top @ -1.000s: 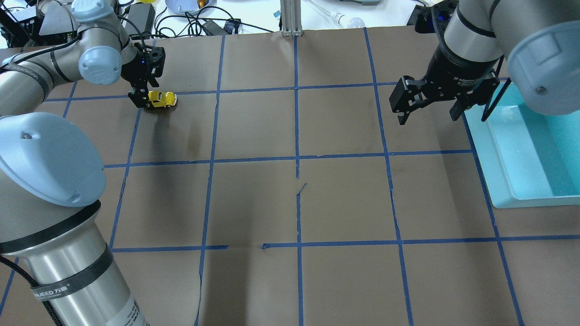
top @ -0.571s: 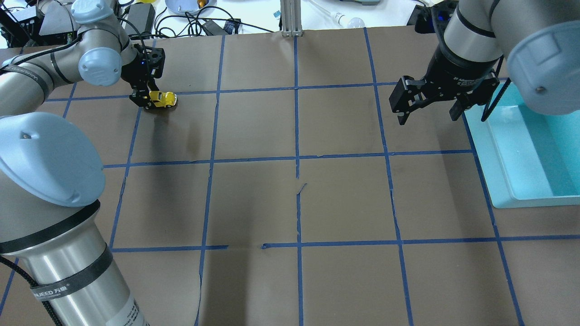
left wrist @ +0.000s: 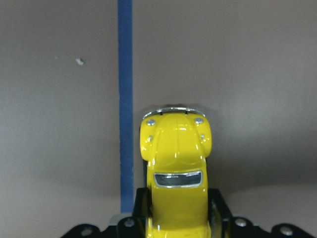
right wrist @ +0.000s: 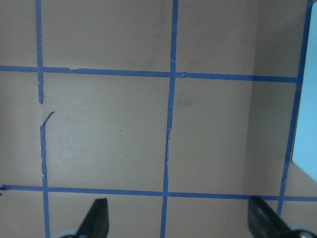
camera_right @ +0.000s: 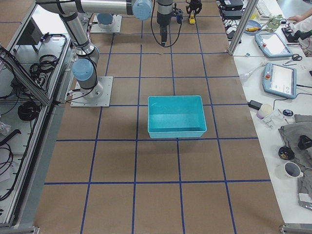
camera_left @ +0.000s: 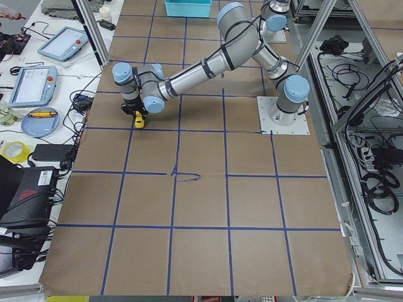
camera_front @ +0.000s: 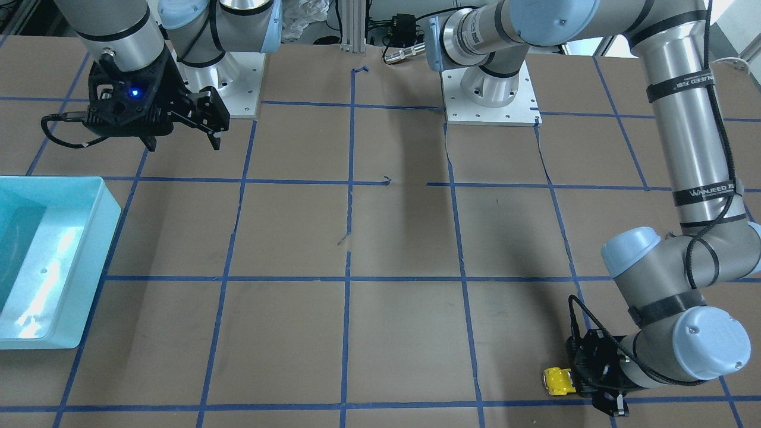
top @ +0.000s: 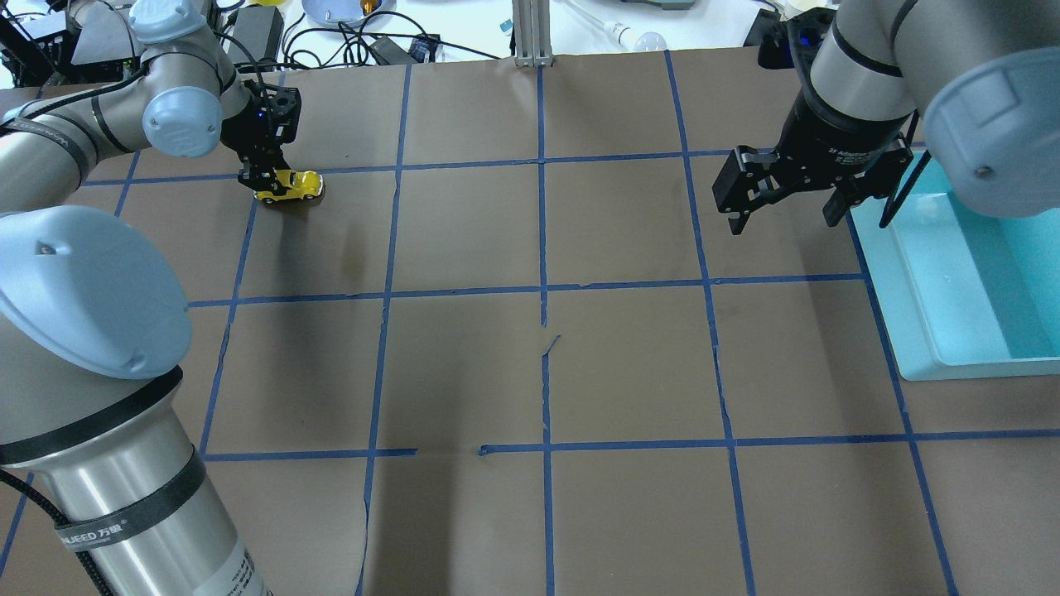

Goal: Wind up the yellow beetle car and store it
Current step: 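Press the car down and drag it backward with the left gripper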

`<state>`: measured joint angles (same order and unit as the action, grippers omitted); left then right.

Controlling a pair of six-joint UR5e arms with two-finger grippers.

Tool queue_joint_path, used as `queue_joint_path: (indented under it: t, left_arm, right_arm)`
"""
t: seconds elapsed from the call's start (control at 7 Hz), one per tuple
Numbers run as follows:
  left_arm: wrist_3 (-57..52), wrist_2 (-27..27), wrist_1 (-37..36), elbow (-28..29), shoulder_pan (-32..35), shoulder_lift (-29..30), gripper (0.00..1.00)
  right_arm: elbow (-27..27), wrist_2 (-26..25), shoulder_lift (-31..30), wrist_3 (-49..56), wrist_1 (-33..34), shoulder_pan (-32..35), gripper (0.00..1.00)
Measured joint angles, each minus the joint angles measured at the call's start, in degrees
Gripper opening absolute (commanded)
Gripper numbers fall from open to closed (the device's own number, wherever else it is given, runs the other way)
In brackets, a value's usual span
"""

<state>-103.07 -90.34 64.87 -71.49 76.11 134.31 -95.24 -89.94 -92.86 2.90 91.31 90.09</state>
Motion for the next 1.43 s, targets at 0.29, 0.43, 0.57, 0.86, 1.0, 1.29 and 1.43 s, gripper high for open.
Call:
queue_joint_path:
  t: [0.29,0.43,0.57,0.86,1.0,1.29,1.43]
  left_arm:
    - [-0.68,-0.01,-0.01,0.34,-0.06,0.06,0.0]
    - [-1.15,-0.1,0.0,0.58,-0.07,-0.02,0.0]
    - [-1.39,-0.19,0.0,0.68,-0.08,-0.07,0.0]
    - [-1.51,0.04,0.03,0.73,-0.09,-0.03,0.0]
    - [-1.48,0.07,0.04,0.72,-0.09,0.05,0.0]
    - [-1.31,0.14,0.01,0.66,-0.2,0.26,0.0]
    - [-1.39,0.16,-0.01,0.68,-0.35,0.41,0.0]
  right_arm:
    - [-0.02,-0.05,0.01,0.0,0.01,0.0,1.0]
    - [-0.03,-0.08,-0.01,0.0,0.01,0.0,1.0]
    - [-0.03,-0.14,-0.03,0.0,0.01,0.0,1.0]
    - [-0.06,-0.15,0.01,0.0,-0.03,0.0,1.0]
    - [-0.14,-0.07,0.02,0.0,-0.01,0.0,1.0]
    - [-0.33,-0.03,-0.08,0.0,-0.03,0.0,1.0]
    - [-0.35,0.04,-0.09,0.0,-0.01,0.0,1.0]
